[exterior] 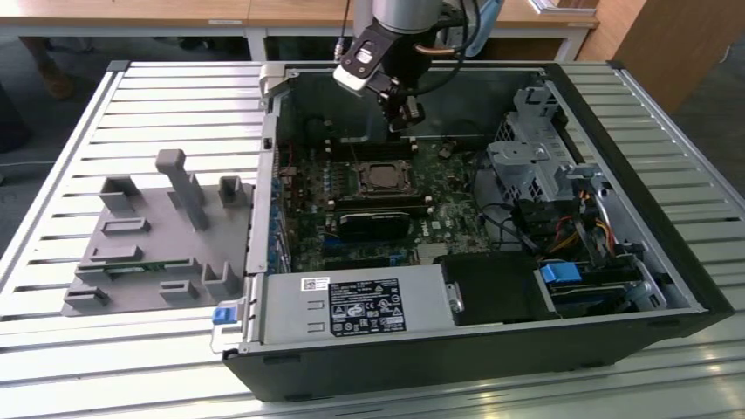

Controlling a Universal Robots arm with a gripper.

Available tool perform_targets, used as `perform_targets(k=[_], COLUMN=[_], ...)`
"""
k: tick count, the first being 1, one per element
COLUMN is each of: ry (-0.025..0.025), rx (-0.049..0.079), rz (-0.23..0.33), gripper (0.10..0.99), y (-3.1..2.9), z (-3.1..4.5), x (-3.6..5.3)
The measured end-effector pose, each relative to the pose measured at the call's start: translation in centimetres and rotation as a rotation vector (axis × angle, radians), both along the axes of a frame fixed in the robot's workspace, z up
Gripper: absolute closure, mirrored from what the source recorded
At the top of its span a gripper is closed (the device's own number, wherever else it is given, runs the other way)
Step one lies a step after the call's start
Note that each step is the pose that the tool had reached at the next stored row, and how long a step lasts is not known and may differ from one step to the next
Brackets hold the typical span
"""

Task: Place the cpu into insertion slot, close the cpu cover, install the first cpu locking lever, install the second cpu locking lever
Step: 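Install the first cpu locking lever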

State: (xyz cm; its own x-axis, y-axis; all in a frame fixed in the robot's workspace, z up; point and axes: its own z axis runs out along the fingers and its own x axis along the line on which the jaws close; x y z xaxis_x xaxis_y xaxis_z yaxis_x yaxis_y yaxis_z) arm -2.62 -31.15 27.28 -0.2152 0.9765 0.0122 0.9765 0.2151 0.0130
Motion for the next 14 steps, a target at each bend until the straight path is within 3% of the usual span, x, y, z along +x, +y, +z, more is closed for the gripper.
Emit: perform_targets(k=[14], ry=[-0.0003], rx=[0.0], rz=[0.057], gripper=[0.969], y=[0.0], z=[0.0], x=[0.0])
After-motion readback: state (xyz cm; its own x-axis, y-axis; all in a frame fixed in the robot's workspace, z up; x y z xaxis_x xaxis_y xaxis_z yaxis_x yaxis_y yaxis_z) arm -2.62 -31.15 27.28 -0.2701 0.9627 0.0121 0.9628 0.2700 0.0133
